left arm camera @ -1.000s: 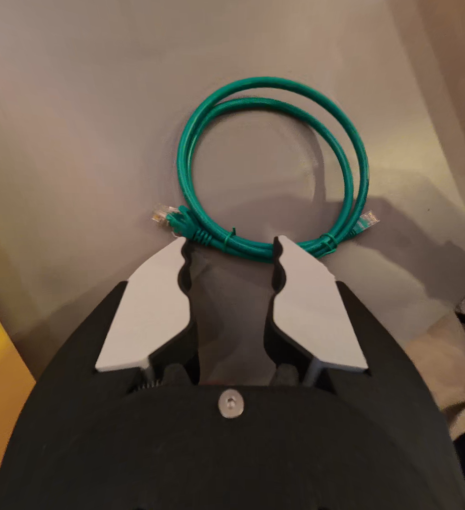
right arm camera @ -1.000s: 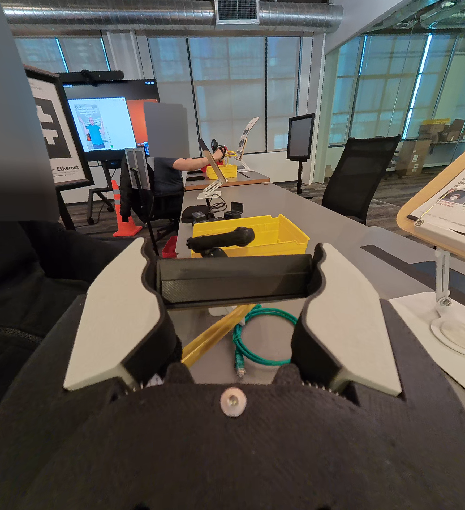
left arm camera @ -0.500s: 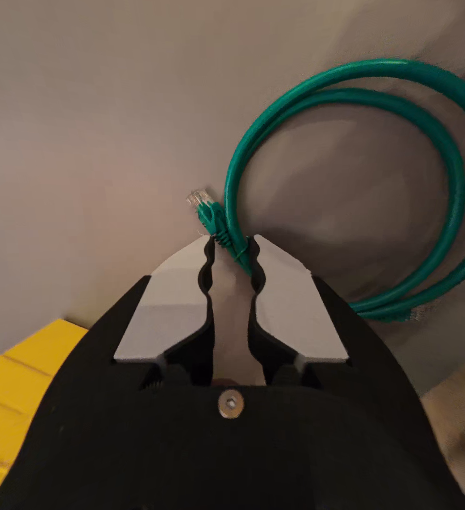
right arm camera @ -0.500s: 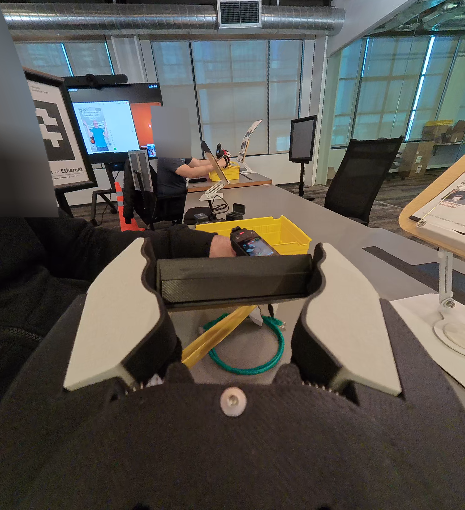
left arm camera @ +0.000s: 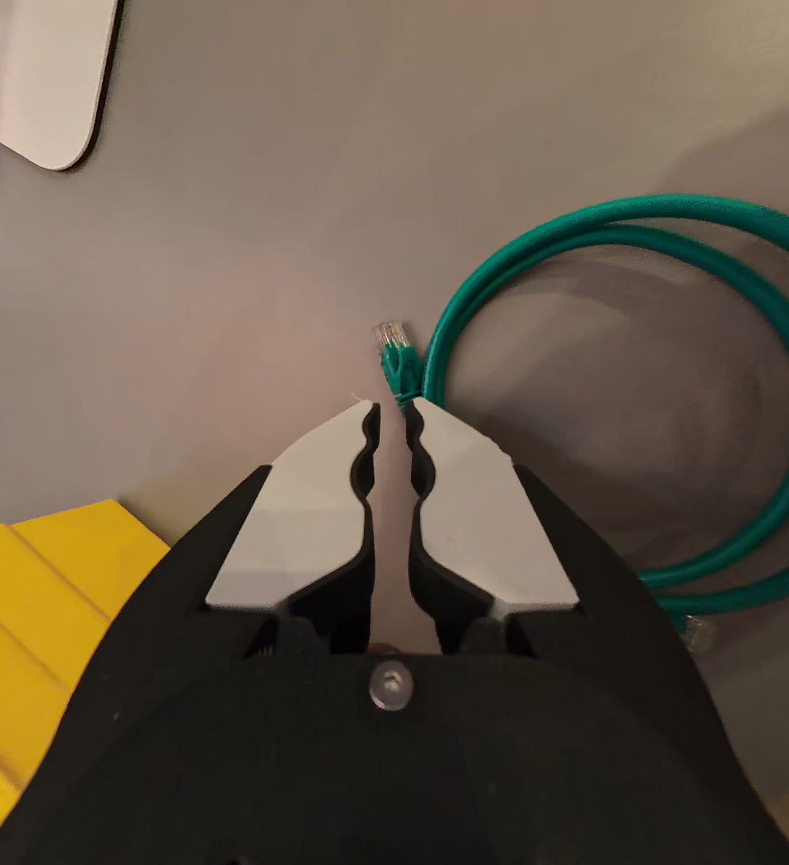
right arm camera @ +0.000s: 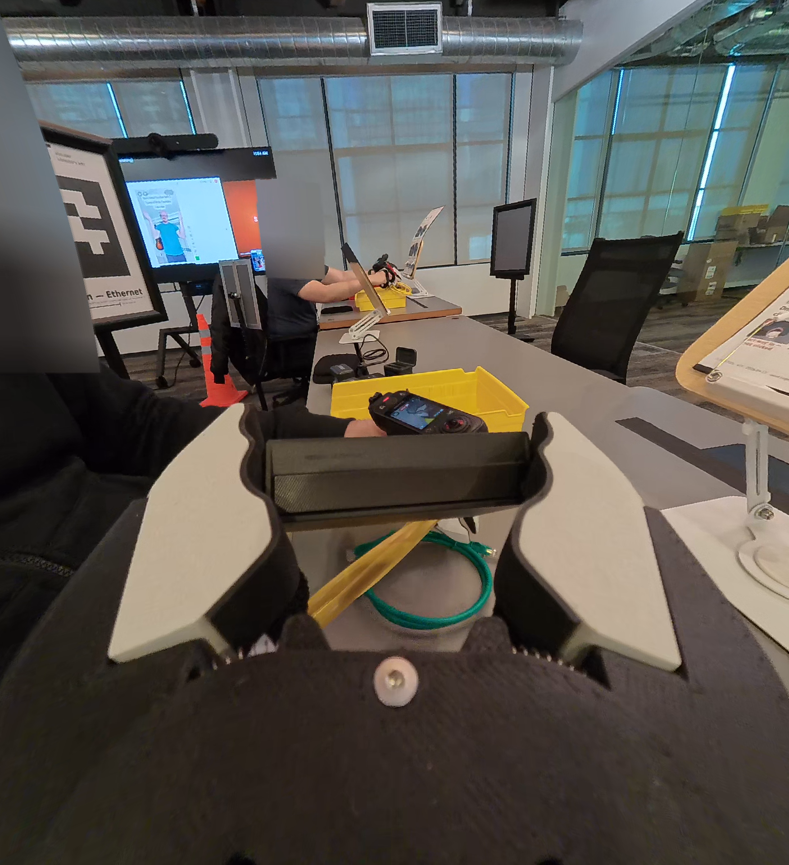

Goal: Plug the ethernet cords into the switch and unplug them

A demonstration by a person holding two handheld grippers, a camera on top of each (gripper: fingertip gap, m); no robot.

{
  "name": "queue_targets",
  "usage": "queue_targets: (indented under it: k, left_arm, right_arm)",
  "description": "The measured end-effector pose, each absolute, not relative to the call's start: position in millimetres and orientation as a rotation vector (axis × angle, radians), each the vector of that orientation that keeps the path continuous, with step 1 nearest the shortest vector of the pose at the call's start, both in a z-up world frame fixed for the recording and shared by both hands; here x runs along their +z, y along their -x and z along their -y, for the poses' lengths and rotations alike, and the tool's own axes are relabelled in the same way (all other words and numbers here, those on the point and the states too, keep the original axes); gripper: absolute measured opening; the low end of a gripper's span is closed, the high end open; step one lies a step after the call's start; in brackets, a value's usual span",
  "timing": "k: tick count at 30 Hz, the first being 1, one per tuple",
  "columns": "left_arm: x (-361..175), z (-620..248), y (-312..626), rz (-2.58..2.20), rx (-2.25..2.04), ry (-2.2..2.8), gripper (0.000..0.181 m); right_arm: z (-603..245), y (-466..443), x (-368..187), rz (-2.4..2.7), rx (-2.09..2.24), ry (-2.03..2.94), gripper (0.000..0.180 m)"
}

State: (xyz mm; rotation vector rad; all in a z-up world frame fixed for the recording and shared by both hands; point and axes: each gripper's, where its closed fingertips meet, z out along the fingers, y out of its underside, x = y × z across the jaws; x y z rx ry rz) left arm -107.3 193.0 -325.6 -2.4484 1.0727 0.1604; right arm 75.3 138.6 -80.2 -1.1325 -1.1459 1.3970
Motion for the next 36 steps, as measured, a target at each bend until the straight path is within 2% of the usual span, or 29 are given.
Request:
queue_targets:
  k: [1, 5, 7, 9, 17, 19, 22, 26, 33, 36]
  left_arm:
    - [-326, -194, 107, -1.055, 0.138, 2.451, 0.009]
    - [-328, -192, 105, -1.041, 0.062, 2.456, 0.003]
    - [-326, -191, 99, -1.052, 0.037, 2.424, 0.008]
    - [-328, -189, 96, -1.048, 0.032, 2.422, 0.004]
    - [-330, -194, 102, -1.001, 0.047, 2.412, 0.007]
    - [-329, -196, 105, -0.979, 0.053, 2.415, 0.013]
    - [-329, -195, 102, -1.011, 0.079, 2.404, 0.008]
    - [-325, -198, 102, -0.981, 0.02, 2.408, 0.025]
    - [-310, -206, 87, -0.958, 0.037, 2.304, 0.023]
    - [-322, -207, 88, -1.003, 0.065, 2.368, 0.024]
  right_arm:
    - [-139, -76, -79, 1.144, 1.396, 1.131, 0.108]
    - [-139, -77, -78, 1.138, 1.403, 1.125, 0.108]
    - [-138, -76, -79, 1.143, 1.402, 1.126, 0.108]
    - [-139, -77, -79, 1.142, 1.4, 1.126, 0.108]
    - [-138, -77, -76, 1.136, 1.407, 1.114, 0.108]
    - [-137, -77, -75, 1.138, 1.406, 1.113, 0.108]
    - [-136, -78, -74, 1.139, 1.405, 1.111, 0.108]
    - [-136, -78, -74, 1.138, 1.404, 1.113, 0.108]
    - [-139, -78, -77, 1.129, 1.411, 1.118, 0.108]
    - [-139, -78, -78, 1.132, 1.413, 1.12, 0.108]
